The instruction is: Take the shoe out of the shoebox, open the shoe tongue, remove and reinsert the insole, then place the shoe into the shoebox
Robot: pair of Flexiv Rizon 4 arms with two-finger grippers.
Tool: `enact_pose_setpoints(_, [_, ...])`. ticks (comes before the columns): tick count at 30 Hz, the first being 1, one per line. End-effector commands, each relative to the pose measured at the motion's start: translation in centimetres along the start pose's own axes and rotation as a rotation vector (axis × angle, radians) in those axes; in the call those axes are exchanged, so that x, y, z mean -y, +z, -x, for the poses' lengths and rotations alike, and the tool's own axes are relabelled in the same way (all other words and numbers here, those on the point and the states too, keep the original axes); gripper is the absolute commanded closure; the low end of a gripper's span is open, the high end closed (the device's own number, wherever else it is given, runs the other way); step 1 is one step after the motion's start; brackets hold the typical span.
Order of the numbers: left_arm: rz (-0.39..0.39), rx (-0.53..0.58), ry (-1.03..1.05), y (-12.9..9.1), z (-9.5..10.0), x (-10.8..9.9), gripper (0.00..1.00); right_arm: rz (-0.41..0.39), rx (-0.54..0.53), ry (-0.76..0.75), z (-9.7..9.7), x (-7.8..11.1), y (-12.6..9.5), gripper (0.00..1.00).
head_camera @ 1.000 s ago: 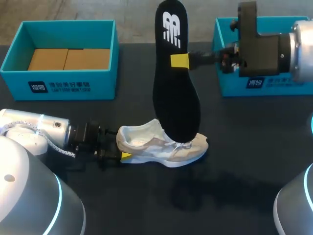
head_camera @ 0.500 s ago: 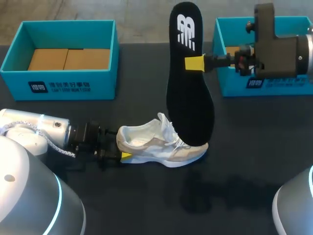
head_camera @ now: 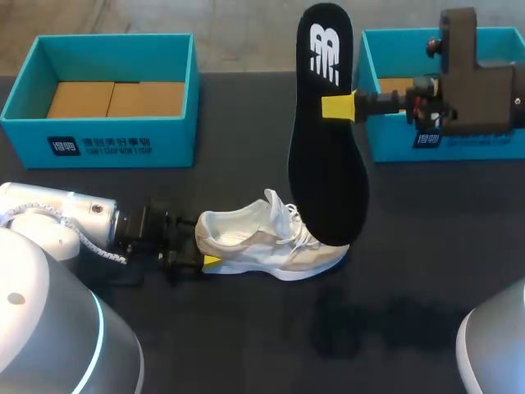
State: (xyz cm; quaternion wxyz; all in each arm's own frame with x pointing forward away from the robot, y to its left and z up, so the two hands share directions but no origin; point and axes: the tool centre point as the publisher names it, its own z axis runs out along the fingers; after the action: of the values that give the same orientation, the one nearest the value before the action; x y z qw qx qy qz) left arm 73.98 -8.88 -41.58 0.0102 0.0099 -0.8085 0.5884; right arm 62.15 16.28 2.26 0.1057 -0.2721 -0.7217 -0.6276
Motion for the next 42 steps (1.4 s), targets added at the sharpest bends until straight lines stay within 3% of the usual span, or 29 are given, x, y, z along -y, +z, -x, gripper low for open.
enact_pose_setpoints(1, [0.0,0.001,0.001,0.1,-0.2,-0.2,1.0,-0.012,-0.021,0.001,1.3,-0.4,1.0,1.0])
enact_pose_setpoints(21, [0.0,0.001,0.001,0.1,-0.2,-0.2,1.0,-0.037,-0.091,-0.045,3.1,-2.2,2.8,1.0])
enact_pose_setpoints(42, [0.0,0.001,0.001,0.1,-0.2,-0.2,1.0,-0.08,-0.154,-0.052,3.3,-1.9,2.3,1.0])
